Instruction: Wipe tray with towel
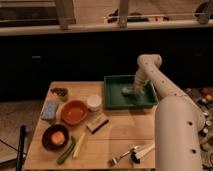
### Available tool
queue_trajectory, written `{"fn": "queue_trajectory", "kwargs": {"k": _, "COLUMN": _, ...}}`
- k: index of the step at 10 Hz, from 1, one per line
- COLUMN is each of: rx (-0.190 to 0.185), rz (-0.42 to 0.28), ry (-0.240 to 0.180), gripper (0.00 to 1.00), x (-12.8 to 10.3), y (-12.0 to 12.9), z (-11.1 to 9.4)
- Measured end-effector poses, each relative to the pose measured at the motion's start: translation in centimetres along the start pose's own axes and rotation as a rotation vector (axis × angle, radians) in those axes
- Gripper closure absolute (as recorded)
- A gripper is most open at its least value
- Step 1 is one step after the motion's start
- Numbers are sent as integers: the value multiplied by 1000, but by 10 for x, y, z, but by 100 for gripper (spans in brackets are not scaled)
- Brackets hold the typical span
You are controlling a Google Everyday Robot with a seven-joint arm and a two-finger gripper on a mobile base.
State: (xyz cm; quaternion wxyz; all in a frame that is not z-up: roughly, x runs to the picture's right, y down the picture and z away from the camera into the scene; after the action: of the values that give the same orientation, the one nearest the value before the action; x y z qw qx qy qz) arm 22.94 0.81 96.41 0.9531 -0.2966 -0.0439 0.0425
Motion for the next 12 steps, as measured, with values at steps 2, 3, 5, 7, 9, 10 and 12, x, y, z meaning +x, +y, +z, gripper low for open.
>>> {"fn": "queue_trajectory", "kwargs": {"k": 2, "rx": 7, "rz": -14, "ry": 9, "gripper": 100, "x": -3, "y": -8, "z": -1}}
{"fn": "queue_trajectory", "kwargs": {"k": 3, "rx": 4, "rz": -39, "ry": 13, "gripper": 100, "x": -11, "y": -11, "z": 0}}
{"fn": "queue_trajectory", "kwargs": {"k": 5, "rx": -14, "rz": -111, "ry": 13, "gripper": 100, "x": -28, "y": -9, "z": 4}}
{"fn": "queue_trajectory", "kwargs": {"k": 7, "rx": -49, "rz": -181, "ry": 5, "gripper": 100, "x": -32, "y": 10, "z": 4}}
{"fn": "queue_trajectory", "kwargs": {"k": 9, "rx": -74, "rz": -217, "ry": 5, "gripper": 100, "x": -27, "y": 28, "z": 2}}
{"fn": "queue_trajectory", "kwargs": {"k": 10, "rx": -99, "rz": -245, "ry": 8, "gripper": 100, "x": -25, "y": 39, "z": 3}}
{"fn": "queue_trajectory", "kwargs": {"k": 12, "rx": -117, "rz": -256, "ry": 14, "gripper": 100, "x": -19, "y": 43, "z": 3}}
